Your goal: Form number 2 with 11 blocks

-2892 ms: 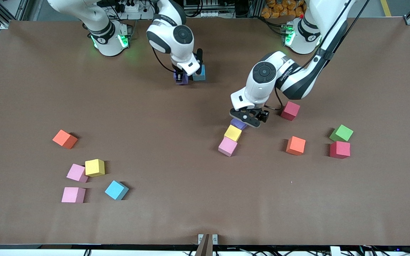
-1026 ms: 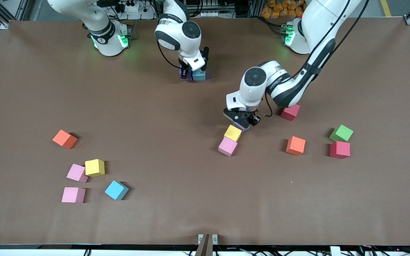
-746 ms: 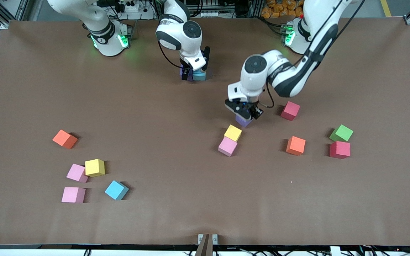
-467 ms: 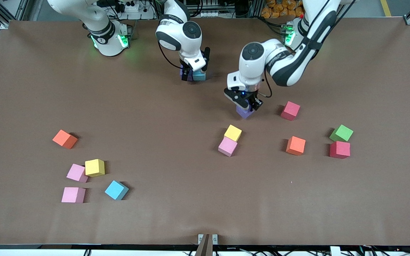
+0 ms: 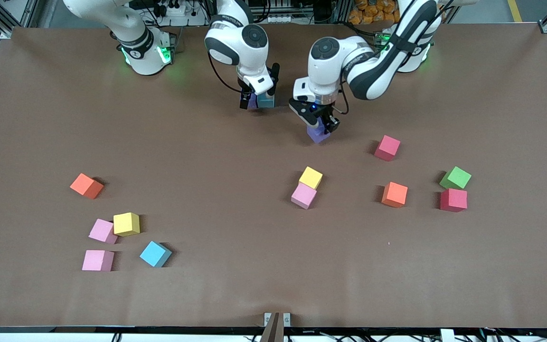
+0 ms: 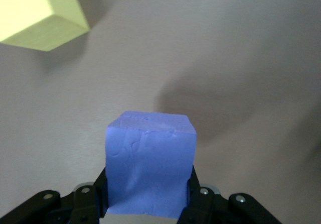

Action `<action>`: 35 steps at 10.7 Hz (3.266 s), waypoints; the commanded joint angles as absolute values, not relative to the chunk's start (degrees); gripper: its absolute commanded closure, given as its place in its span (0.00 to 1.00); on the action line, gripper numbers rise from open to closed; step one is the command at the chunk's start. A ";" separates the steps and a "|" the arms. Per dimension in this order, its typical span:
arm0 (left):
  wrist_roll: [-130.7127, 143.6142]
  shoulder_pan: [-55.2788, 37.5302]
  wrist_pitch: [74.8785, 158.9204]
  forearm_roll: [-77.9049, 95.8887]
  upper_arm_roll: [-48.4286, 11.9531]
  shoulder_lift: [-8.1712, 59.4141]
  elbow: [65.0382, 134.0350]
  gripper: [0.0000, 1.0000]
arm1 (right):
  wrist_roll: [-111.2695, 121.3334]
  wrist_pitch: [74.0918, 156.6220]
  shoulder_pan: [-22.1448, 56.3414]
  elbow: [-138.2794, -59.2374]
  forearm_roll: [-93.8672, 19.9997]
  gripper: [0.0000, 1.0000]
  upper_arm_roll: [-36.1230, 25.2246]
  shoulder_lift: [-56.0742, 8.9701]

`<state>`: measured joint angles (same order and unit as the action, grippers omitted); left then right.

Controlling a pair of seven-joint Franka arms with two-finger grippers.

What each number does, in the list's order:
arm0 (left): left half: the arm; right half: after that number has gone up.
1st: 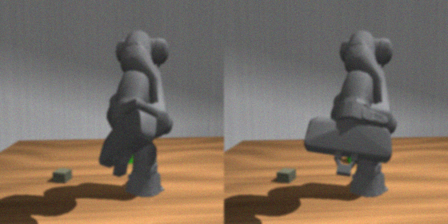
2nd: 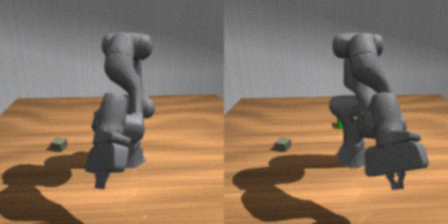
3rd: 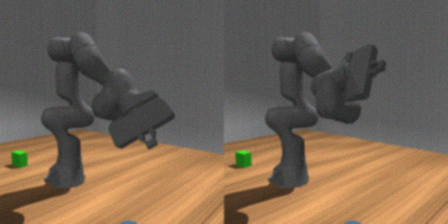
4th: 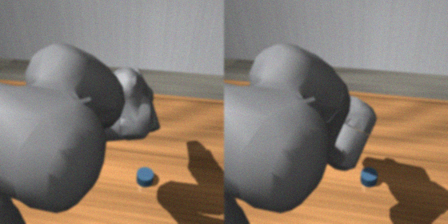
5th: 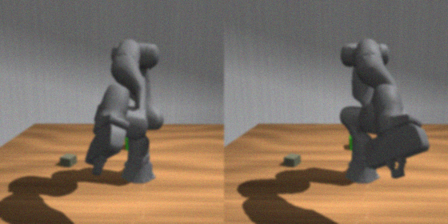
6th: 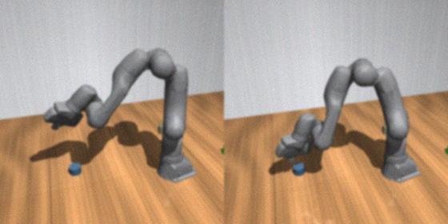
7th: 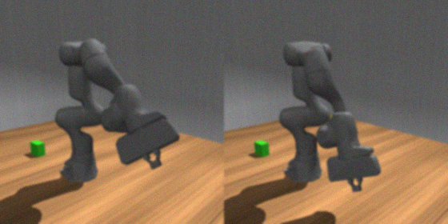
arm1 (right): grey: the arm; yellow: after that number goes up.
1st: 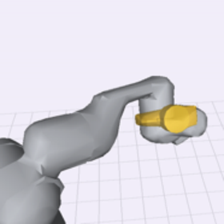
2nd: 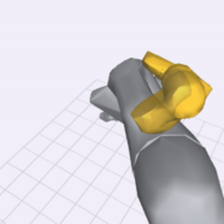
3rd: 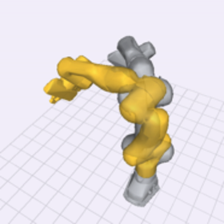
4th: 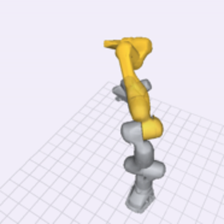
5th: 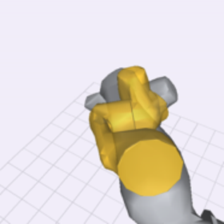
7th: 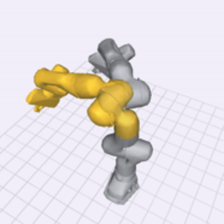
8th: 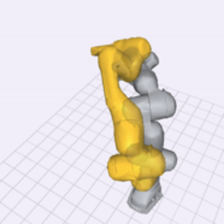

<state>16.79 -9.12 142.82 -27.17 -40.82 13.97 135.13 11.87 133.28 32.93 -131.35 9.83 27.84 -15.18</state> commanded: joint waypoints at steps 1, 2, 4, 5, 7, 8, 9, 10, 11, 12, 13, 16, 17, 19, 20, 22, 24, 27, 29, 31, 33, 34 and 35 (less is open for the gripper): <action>12.42 -8.61 142.65 -28.48 -43.06 12.57 136.05 0.57 | 16.33 130.88 28.40 -132.01 4.35 0.00 28.39 -10.30; 9.70 -8.61 142.65 -28.48 -43.15 12.74 136.14 0.57 | 18.44 129.39 25.87 -131.92 0.83 0.00 28.30 -8.54; 7.56 -9.23 142.82 -28.48 -43.85 14.41 135.79 0.57 | 23.10 124.48 19.89 -128.70 -1.93 0.00 27.87 -6.77; 7.56 -9.32 143.26 -28.48 -44.21 14.85 135.62 0.57 | 23.38 121.41 17.95 -125.80 -1.76 0.00 26.47 -7.29; 7.04 -10.54 144.83 -28.48 -44.30 15.81 135.44 0.57 | 24.51 120.32 16.18 -120.96 -1.32 0.00 19.98 -9.92; 6.86 -10.89 146.93 -28.39 -44.38 17.13 135.35 0.57 | 26.78 120.32 16.08 -118.50 -1.23 0.00 17.08 -10.28; 6.94 -12.12 148.78 -28.39 -44.38 17.92 135.35 0.57 | 27.76 120.50 15.82 -115.95 -0.71 0.00 14.61 -11.94; 6.94 -12.56 149.67 -28.48 -44.38 18.63 135.35 0.57 | 28.47 120.41 15.82 -111.49 0.60 0.00 10.41 -15.69; 6.94 -13.35 150.81 -28.39 -44.30 19.68 135.35 0.57 | 31.70 121.19 15.65 -108.31 1.22 0.00 7.15 -18.60; 6.86 -14.06 152.56 -28.39 -44.30 20.64 135.35 0.57 | 35.30 120.94 14.95 -102.80 0.80 0.00 5.12 -22.03; 6.86 -14.93 153.45 -28.39 -44.30 21.00 135.35 0.57 | 37.07 120.94 14.07 -98.05 0.79 0.00 3.79 -25.02; 5.46 -16.43 153.54 -28.48 -44.30 21.53 135.53 0.57 | 40.60 121.72 12.75 -87.40 1.58 0.00 2.29 -33.98; 4.58 -16.44 153.54 -28.48 -44.38 21.53 135.70 0.57 | 40.69 122.77 12.57 -84.93 1.76 0.00 2.11 -36.97; 3.70 -17.05 153.81 -28.48 -44.38 22.23 135.79 0.57 | 40.96 128.64 11.69 -83.06 1.58 0.00 1.41 -41.90; 3.26 -17.22 153.81 -28.48 -44.38 22.58 135.79 0.58 | 43.22 131.54 11.69 -81.23 1.76 0.00 1.41 -43.84; 3.16 -18.19 153.81 -28.48 -44.38 23.64 135.62 0.58 | 50.85 132.01 11.52 -74.91 1.76 0.00 0.19 -47.88; 2.38 -19.24 153.81 -28.48 -44.38 24.34 135.35 0.58 | 52.46 133.23 11.16 -73.48 1.84 0.00 0.00 -49.56; 2.29 -20.12 153.81 -28.48 -44.38 24.79 135.00 0.58 | 53.18 134.91 9.76 -71.99 1.41 0.00 0.09 -51.85; 1.50 -20.48 153.81 -28.39 -44.30 25.49 134.13 0.58 | 52.91 136.67 8.88 -71.72 0.97 0.00 0.09 -52.99; -0.17 -20.57 153.81 -28.39 -44.21 26.01 133.42 0.58 | 51.60 137.54 8.09 -71.02 0.97 0.00 0.09 -54.40; -1.40 -20.57 153.81 -28.39 -44.12 26.10 132.72 0.56 | 51.59 138.78 7.56 -70.93 -1.30 0.00 0.18 -55.46; -1.49 -20.65 153.81 -28.48 -44.12 26.36 132.45 0.52 | 51.59 138.78 7.65 -70.75 -2.28 0.00 0.18 -55.46; -1.32 -20.57 153.72 -28.39 -44.12 26.45 132.45 0.35 | 51.33 138.78 8.08 -69.88 -2.37 0.00 0.18 -55.55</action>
